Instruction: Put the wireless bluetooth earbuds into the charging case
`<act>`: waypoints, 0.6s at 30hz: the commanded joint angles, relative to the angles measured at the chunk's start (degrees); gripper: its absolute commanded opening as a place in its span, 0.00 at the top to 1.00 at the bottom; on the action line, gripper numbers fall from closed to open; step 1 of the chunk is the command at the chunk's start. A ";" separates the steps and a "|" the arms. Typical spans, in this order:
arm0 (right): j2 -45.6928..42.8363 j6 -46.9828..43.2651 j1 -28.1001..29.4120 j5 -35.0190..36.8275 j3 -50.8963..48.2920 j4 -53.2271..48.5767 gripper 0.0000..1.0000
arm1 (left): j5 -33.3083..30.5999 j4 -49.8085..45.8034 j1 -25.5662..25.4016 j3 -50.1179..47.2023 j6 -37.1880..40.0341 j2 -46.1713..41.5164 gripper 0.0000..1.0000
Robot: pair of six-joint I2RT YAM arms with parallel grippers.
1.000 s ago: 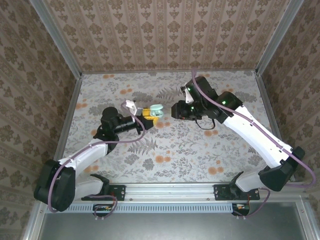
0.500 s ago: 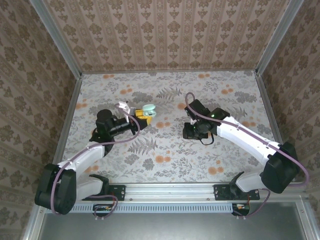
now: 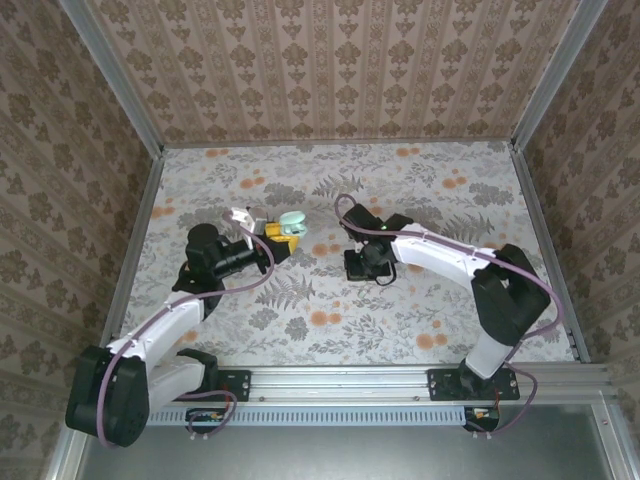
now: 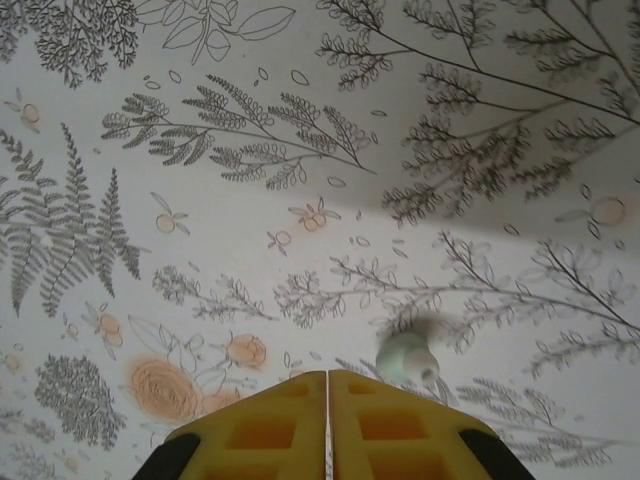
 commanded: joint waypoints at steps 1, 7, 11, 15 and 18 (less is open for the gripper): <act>3.48 -2.53 -0.46 -1.67 1.91 -1.53 0.91 | -0.35 -0.47 0.37 -0.64 1.39 -1.69 1.00; 6.95 -3.03 -1.10 -2.68 1.47 -1.07 0.92 | -0.57 -0.38 0.37 -0.60 1.44 -1.45 1.00; 7.52 -3.29 -1.45 -2.31 0.41 -1.30 0.92 | -0.58 -0.43 0.41 -0.30 1.53 -1.06 1.00; 6.62 -3.16 -1.62 -1.64 -1.04 -1.81 0.92 | -0.47 -0.39 0.37 0.01 1.66 -0.50 1.00; 5.66 -2.91 -1.63 -1.50 -2.14 -2.27 0.92 | -0.32 -0.04 0.37 0.19 1.56 0.08 1.00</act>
